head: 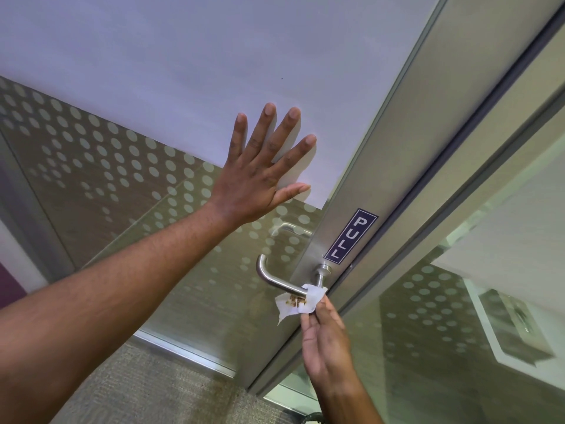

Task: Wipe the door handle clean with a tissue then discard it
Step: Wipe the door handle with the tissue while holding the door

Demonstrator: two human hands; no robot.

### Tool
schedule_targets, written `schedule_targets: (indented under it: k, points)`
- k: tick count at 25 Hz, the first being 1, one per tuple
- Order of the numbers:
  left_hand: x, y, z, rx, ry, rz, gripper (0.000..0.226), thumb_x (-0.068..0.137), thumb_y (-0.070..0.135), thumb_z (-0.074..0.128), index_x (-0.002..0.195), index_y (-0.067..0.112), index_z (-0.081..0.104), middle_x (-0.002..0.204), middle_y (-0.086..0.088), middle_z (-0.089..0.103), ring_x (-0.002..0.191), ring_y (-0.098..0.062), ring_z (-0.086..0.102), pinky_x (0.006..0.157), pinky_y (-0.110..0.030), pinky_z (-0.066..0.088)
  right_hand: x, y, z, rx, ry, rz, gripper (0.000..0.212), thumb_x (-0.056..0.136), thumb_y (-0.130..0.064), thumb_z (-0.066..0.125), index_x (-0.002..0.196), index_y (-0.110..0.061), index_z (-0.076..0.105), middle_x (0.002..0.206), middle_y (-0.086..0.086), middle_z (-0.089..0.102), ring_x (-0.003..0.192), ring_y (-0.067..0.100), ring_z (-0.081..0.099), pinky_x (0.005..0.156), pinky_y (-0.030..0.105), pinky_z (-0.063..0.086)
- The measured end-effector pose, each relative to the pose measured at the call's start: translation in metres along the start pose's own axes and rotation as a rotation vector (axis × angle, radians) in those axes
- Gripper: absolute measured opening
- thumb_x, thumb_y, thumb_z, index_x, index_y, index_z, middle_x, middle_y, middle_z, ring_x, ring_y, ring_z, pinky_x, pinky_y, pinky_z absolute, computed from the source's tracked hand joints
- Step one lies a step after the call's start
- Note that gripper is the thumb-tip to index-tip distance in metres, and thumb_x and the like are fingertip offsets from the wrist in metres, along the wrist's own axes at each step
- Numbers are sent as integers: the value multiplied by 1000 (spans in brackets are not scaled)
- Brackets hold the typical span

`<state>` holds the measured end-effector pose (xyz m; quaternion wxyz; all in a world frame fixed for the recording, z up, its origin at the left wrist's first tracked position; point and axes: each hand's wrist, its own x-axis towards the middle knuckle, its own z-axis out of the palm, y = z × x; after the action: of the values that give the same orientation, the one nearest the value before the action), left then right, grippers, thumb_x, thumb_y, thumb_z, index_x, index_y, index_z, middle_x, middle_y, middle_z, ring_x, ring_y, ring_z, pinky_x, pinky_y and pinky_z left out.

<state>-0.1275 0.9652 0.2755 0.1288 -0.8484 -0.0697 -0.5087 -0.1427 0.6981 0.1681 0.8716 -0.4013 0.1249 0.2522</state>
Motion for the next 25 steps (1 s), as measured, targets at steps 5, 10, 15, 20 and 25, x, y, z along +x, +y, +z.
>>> schedule_targets:
  k: [5, 10, 15, 20, 25]
  points:
    - [0, 0, 2, 3, 3, 9, 86, 107, 78, 35, 169, 37, -8, 175, 4, -35, 163, -25, -32, 132, -57, -17, -3, 21, 2, 81, -120, 210, 37, 98, 8, 51, 133, 4, 62, 130, 28, 71, 101, 30, 80, 90, 38, 63]
    - [2, 0, 2, 20, 1, 21, 85, 107, 77, 35, 169, 36, -8, 179, -11, 0, 162, -26, -32, 132, -57, -15, 19, 41, 30, 44, -168, 283, 56, 83, 15, 58, 139, 11, 55, 134, 31, 67, 105, 30, 77, 83, 35, 66]
    - [1, -1, 2, 16, 6, 26, 85, 108, 77, 34, 168, 36, -9, 174, -13, 11, 162, -25, -32, 132, -57, -14, 35, 59, 58, 123, -193, 314, 39, 83, 19, 58, 115, 3, 70, 96, 15, 82, 81, 21, 82, 73, 29, 67]
    - [1, -2, 2, 17, 3, 30, 84, 108, 77, 33, 168, 37, -10, 174, -13, 11, 162, -25, -32, 132, -57, -14, 31, 63, 60, 154, -171, 312, 38, 71, 15, 64, 105, 1, 73, 90, 14, 83, 76, 20, 82, 65, 28, 67]
    - [1, -3, 3, 27, 14, 33, 85, 107, 77, 34, 168, 36, -9, 174, -13, 11, 162, -25, -32, 132, -57, -15, 20, 48, 28, 109, -160, 350, 32, 76, 12, 64, 107, 10, 72, 101, 23, 80, 87, 27, 82, 82, 34, 65]
